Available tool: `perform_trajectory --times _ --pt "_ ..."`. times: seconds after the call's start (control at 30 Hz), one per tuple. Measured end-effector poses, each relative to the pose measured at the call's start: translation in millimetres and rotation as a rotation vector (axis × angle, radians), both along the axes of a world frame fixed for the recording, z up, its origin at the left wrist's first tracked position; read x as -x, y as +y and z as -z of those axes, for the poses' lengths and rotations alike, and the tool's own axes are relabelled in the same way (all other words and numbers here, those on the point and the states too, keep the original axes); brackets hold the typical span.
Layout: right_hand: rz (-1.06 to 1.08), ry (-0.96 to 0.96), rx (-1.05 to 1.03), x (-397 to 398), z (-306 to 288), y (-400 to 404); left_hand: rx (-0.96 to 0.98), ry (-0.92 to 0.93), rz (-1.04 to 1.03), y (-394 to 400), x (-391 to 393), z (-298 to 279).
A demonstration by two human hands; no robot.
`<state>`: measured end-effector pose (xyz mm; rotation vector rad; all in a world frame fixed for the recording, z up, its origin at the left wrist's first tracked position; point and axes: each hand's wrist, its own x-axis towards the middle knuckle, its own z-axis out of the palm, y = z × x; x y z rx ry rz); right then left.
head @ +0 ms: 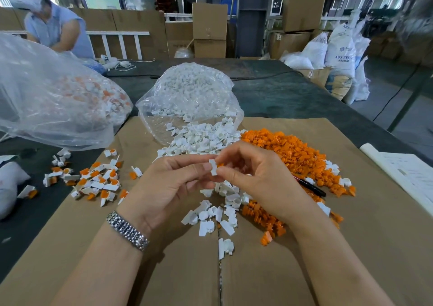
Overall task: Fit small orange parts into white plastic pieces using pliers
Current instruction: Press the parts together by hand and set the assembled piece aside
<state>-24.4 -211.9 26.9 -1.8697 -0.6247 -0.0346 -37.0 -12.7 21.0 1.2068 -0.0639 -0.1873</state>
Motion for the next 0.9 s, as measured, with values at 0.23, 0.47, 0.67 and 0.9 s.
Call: perform_trajectory --times 0.23,0.47,0.67,0.9 --pt "0.044 -0.023 -0.011 -0.7 0.8 0.6 0.003 -0.015 -0.009 1.2 -1.2 0.0" --pt "0.031 -0.026 -0.036 -1.7 1.5 -1.3 0.033 -0.015 0.000 2.5 -0.9 -1.6" --pt "0.031 -0.043 -0.031 -2.1 2.2 -1.3 0.088 0.025 -0.006 3.2 -0.5 -0.9" --pt "0.057 -0.145 0.040 -2.1 5.1 4.8 0.059 0.042 -0.077 -0.9 0.0 -0.5"
